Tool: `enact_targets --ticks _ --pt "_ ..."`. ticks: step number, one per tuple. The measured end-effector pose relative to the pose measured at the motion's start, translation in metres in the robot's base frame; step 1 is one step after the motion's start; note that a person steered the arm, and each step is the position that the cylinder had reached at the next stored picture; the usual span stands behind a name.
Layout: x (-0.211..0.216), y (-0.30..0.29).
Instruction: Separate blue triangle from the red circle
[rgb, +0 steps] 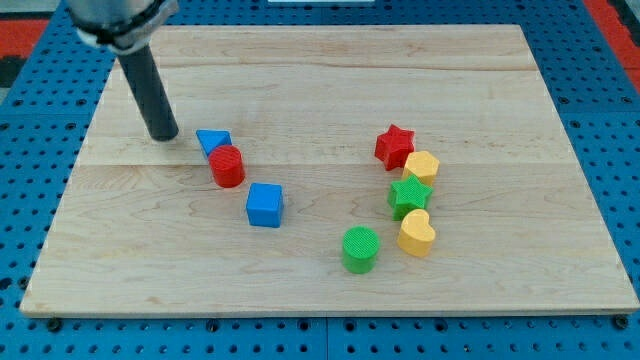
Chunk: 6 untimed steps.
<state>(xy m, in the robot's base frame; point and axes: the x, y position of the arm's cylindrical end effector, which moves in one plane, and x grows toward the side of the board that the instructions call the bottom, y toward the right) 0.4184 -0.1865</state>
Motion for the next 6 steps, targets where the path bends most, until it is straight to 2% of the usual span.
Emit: enact_targets --ticks 2,3,4,5,6 --pt "-0.02 0.087" --pt "-0.005 0.05" --pt "0.027 0.062" --pt "-0.007 0.098" --pt "0.0 0.13"
